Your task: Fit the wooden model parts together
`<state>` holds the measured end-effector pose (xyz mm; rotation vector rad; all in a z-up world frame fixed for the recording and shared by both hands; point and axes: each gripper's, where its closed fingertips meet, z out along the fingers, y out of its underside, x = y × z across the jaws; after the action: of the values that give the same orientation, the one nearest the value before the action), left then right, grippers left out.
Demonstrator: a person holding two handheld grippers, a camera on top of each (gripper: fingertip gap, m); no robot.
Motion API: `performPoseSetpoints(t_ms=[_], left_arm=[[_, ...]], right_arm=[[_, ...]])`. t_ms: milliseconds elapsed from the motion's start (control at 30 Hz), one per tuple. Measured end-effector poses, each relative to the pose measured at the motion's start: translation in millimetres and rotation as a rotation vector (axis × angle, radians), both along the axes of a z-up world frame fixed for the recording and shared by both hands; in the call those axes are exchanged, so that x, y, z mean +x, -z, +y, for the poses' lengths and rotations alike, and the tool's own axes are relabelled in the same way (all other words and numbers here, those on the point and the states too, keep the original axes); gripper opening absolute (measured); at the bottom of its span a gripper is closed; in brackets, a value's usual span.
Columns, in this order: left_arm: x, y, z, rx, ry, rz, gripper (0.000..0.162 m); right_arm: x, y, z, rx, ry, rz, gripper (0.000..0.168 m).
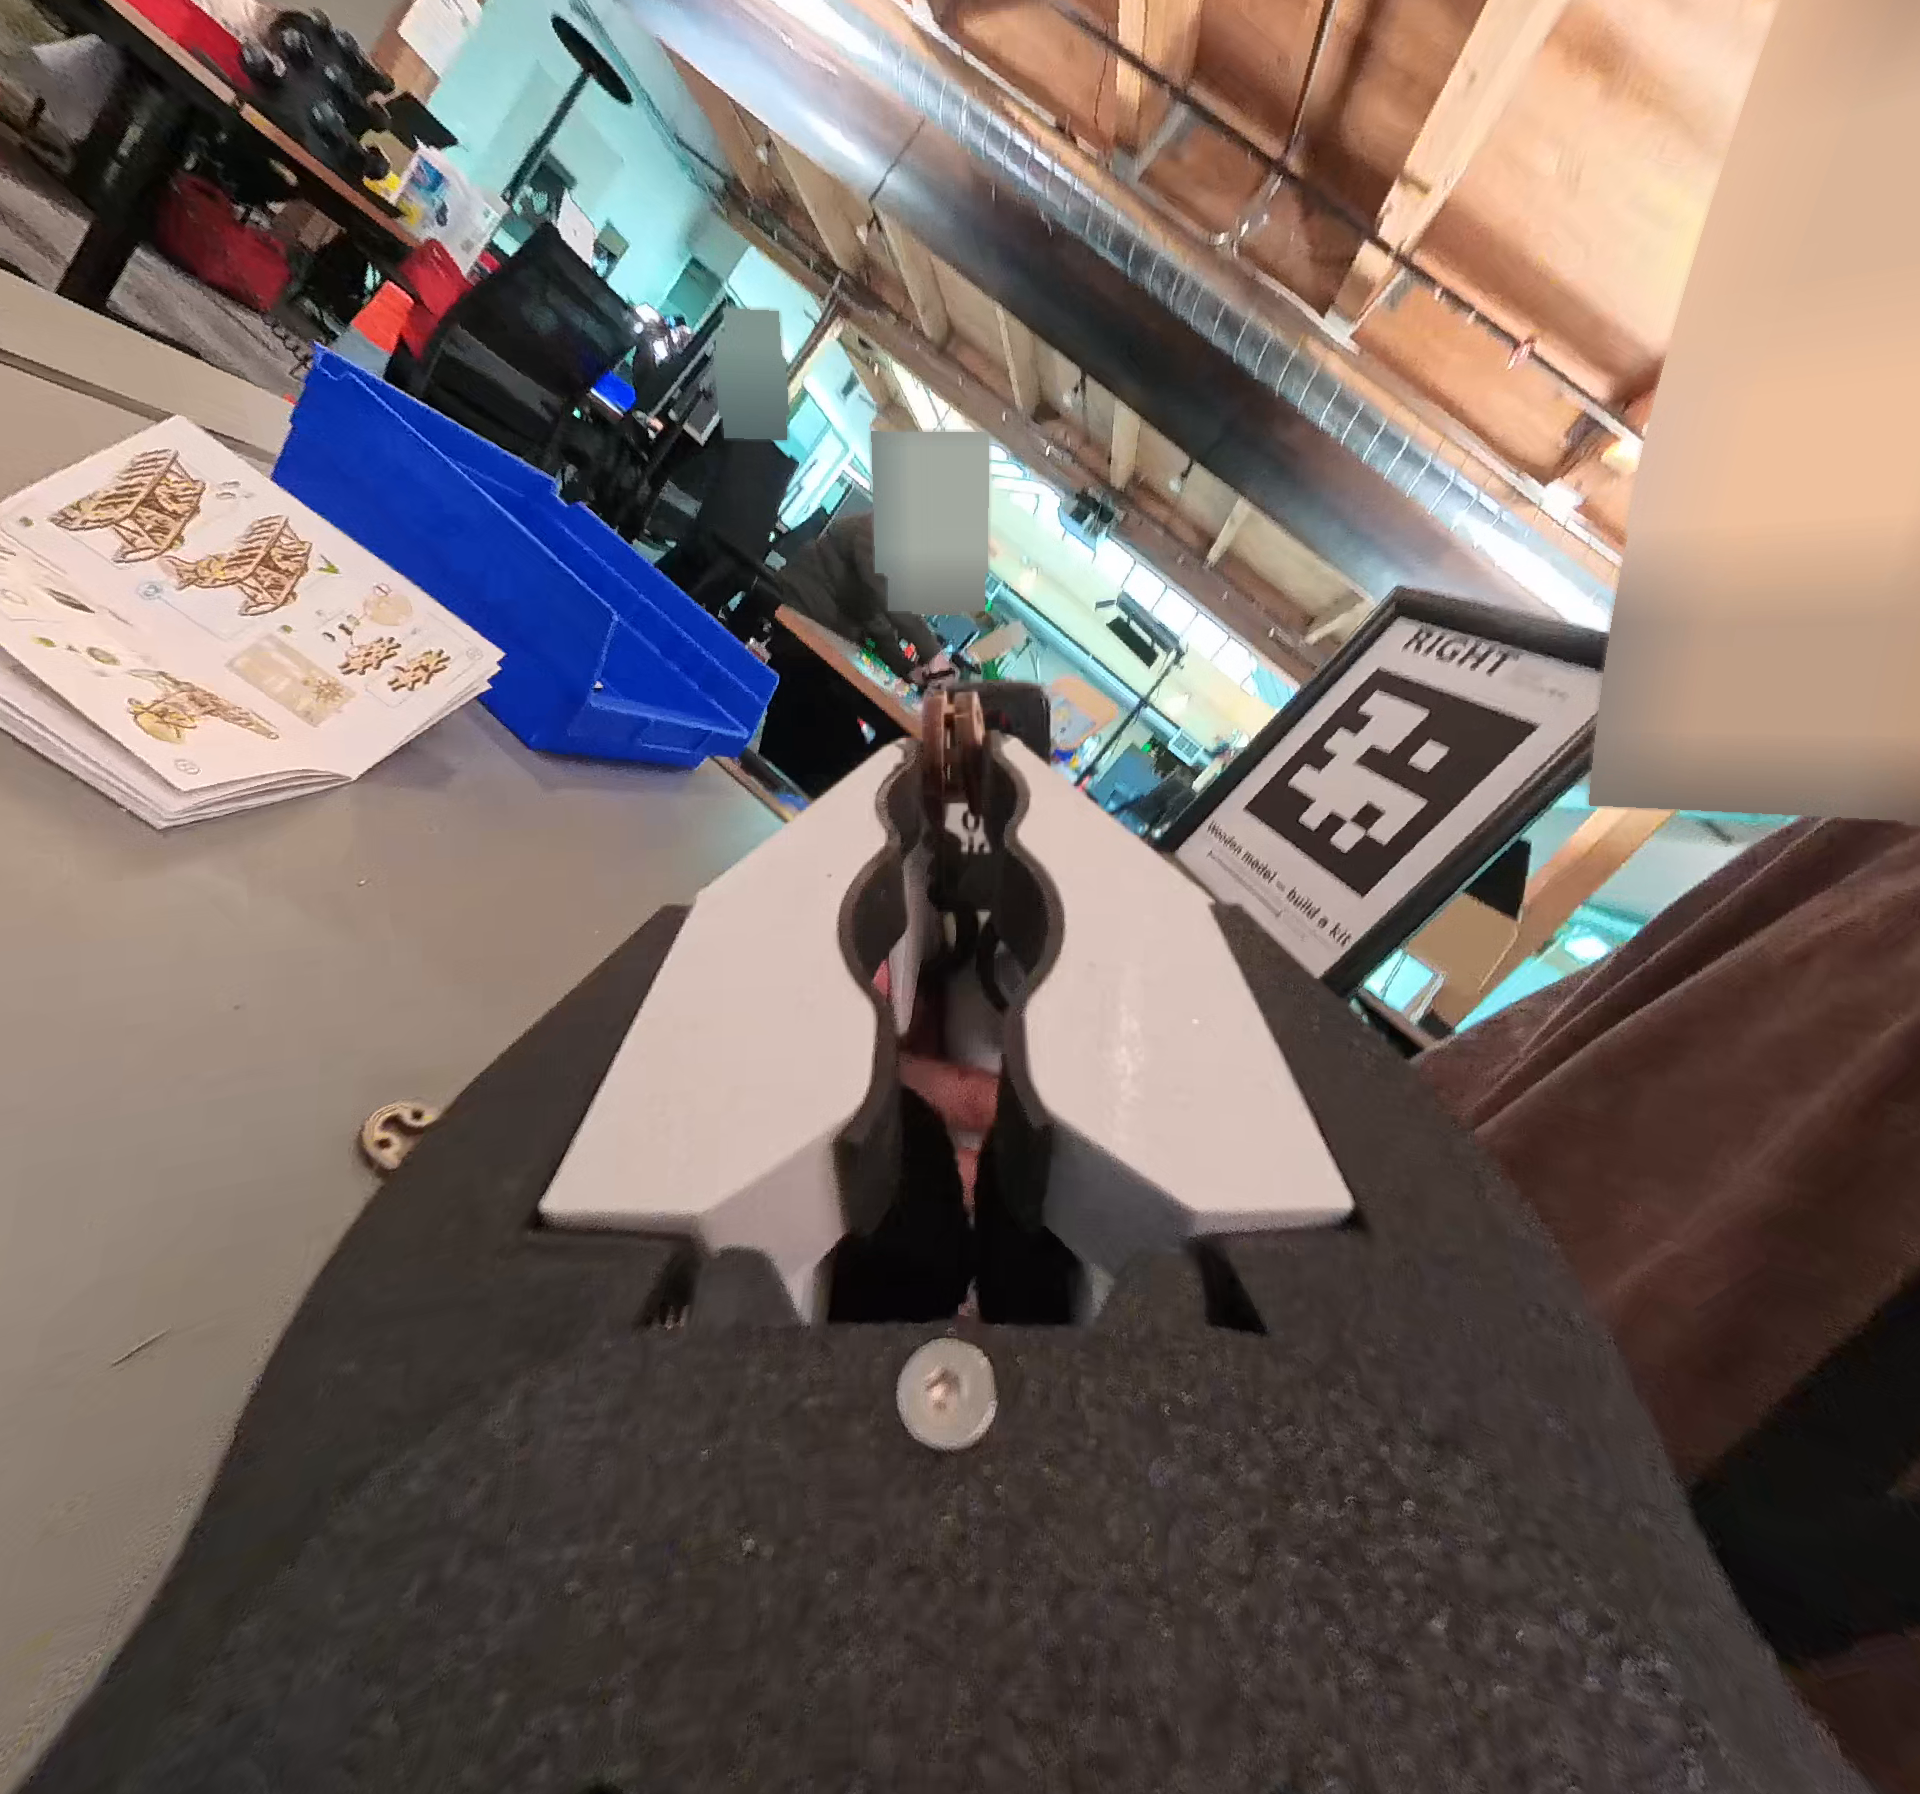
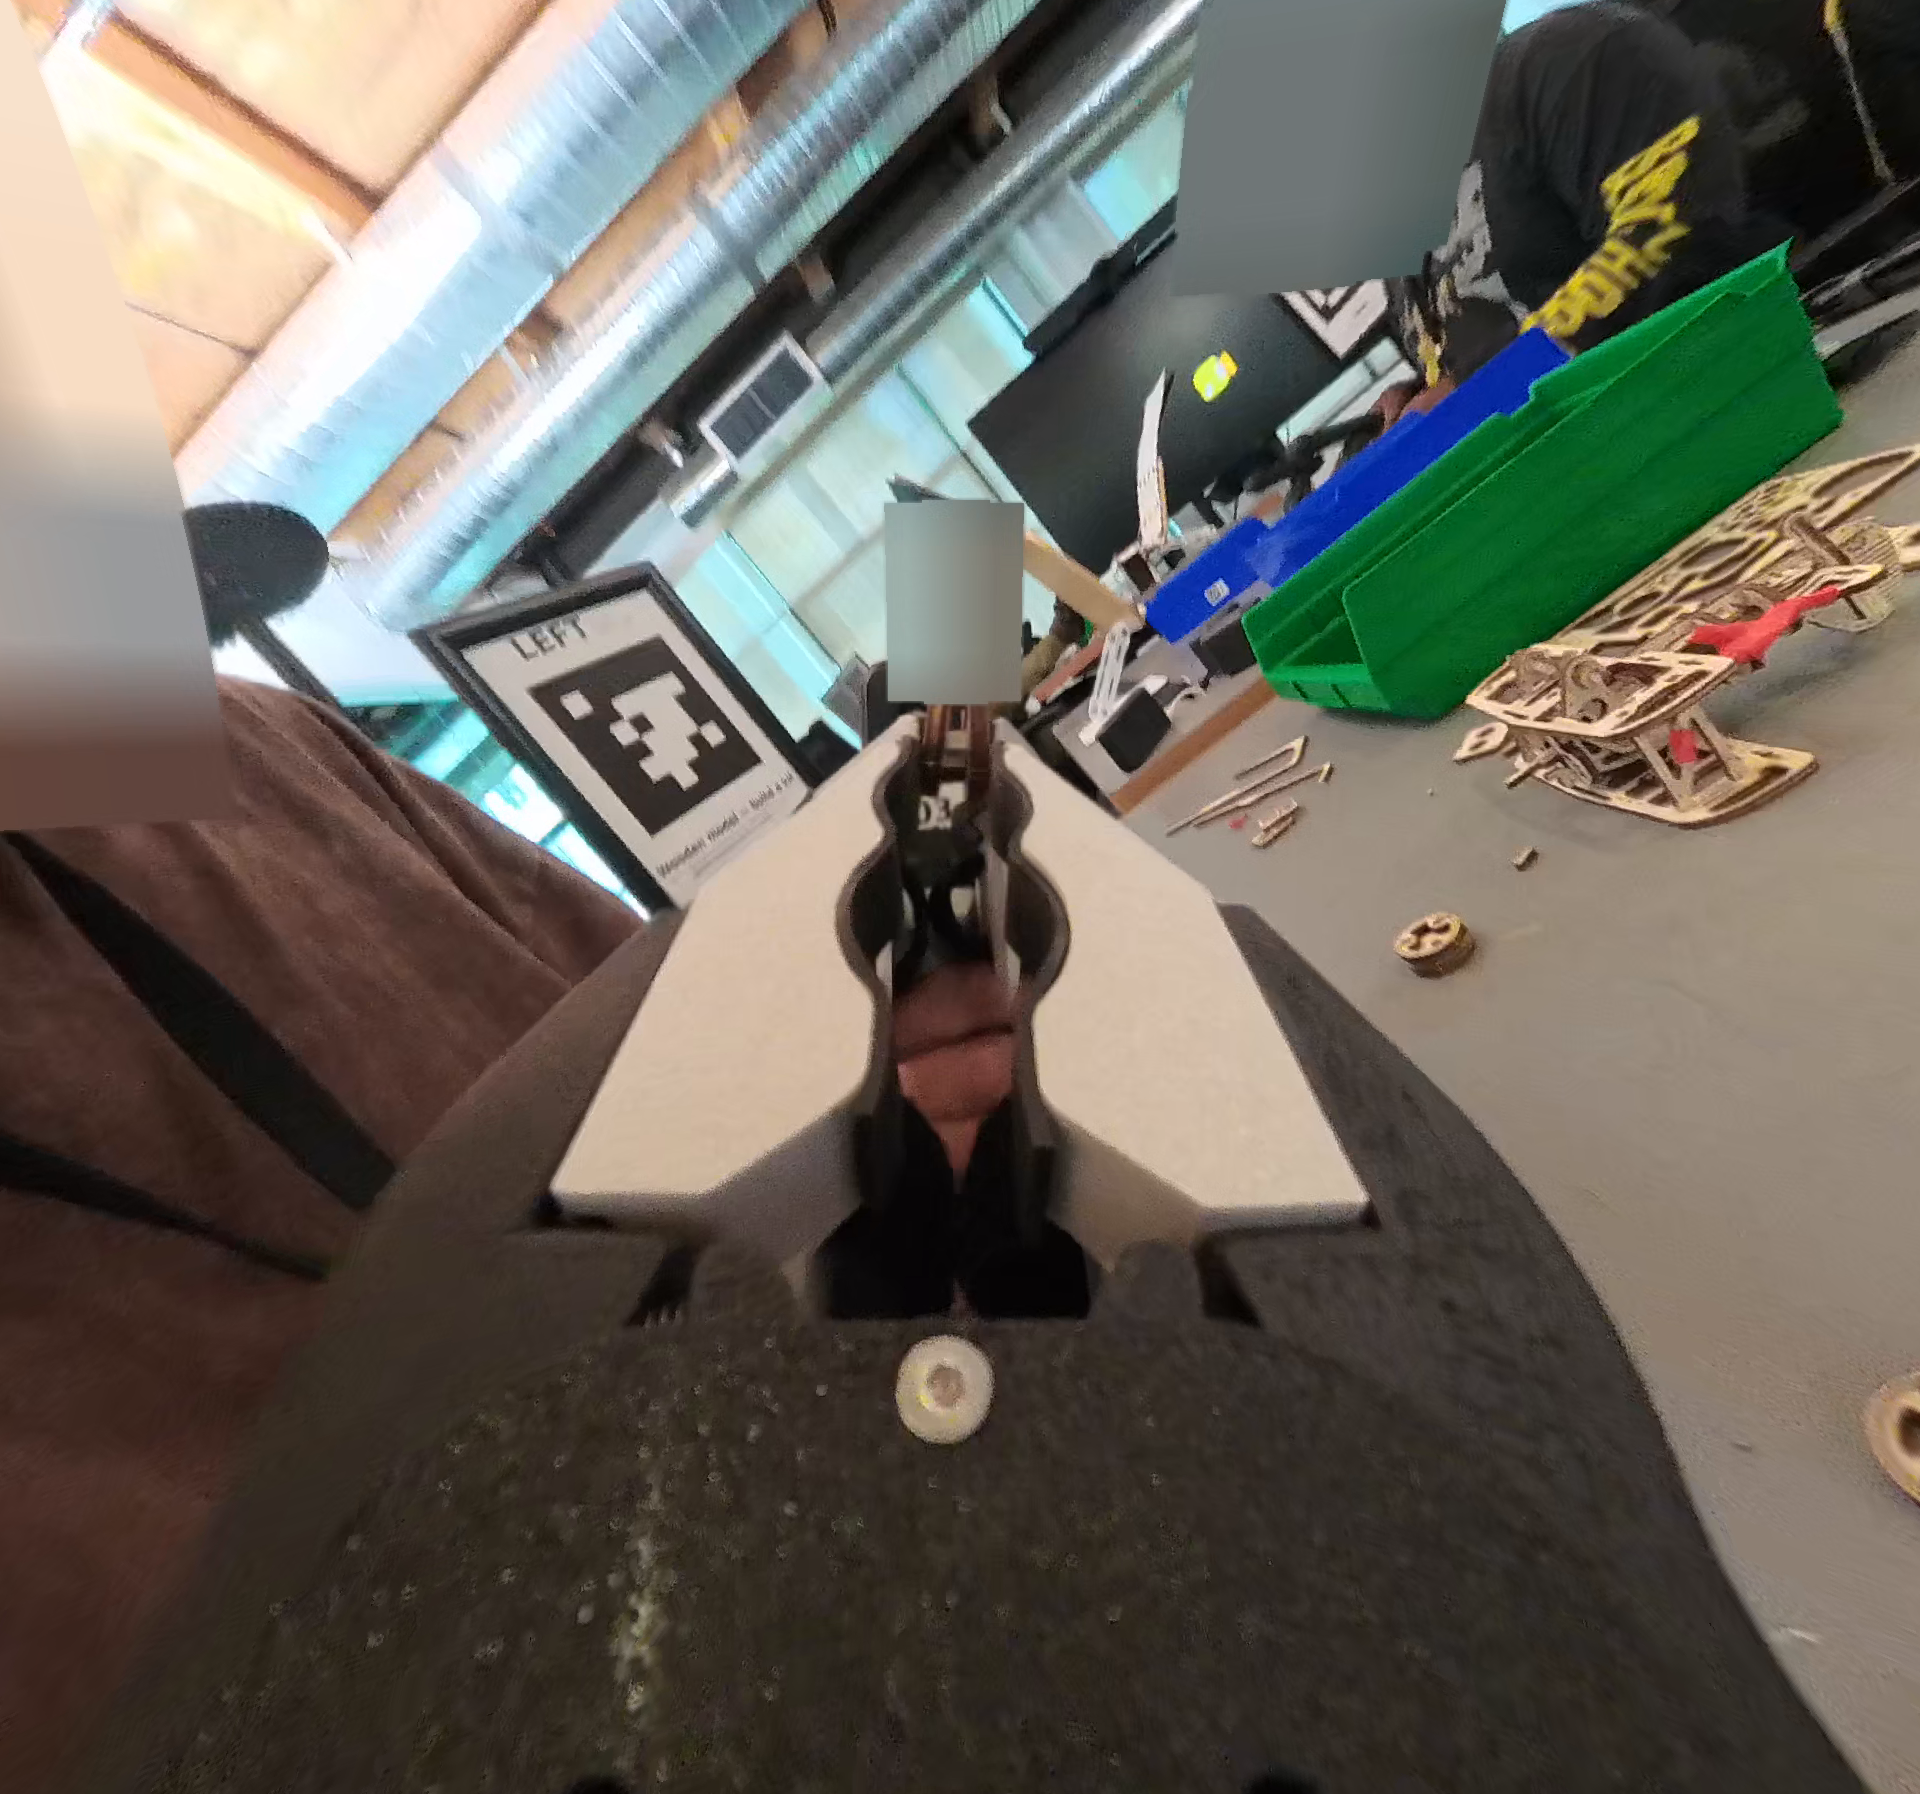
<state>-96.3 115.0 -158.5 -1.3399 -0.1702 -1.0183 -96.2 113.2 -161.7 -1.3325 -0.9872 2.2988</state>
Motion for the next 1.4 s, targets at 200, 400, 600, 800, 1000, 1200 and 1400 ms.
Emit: performPoseSetpoints(t_ms=[200, 400, 600, 800, 1000, 1200, 1400], left_arm=[[3, -8, -1, 0.039, -0.002, -0.136, 0.005], [2, -10, 0, 0.052, -0.009, -0.181, 0.005], [-2, -9, 1, 0.048, -0.008, -0.206, 0.005], [-3, -11, -1, 0.057, -0.005, -0.195, 0.005], [4, -10, -2, 0.046, 0.018, -0.121, 0.004], [5, 9, -5, -0.020, 0.107, 0.195, 0.004], [21, 28, -24, 0.000, 0.249, 0.527, 0.005]], right_arm=[[3, -10, -1, -0.110, 0.030, 0.068, 0.008], [2, -12, 1, -0.127, 0.054, 0.076, 0.009], [0, -11, 1, -0.149, 0.073, 0.099, 0.008], [0, -9, -1, -0.116, 0.081, 0.098, 0.007], [6, -9, -5, -0.147, -0.030, 0.073, 0.007], [5, 15, -3, 0.256, -0.036, -0.061, 0.012], [28, 22, -7, 0.577, -0.113, -0.025, 0.028]])
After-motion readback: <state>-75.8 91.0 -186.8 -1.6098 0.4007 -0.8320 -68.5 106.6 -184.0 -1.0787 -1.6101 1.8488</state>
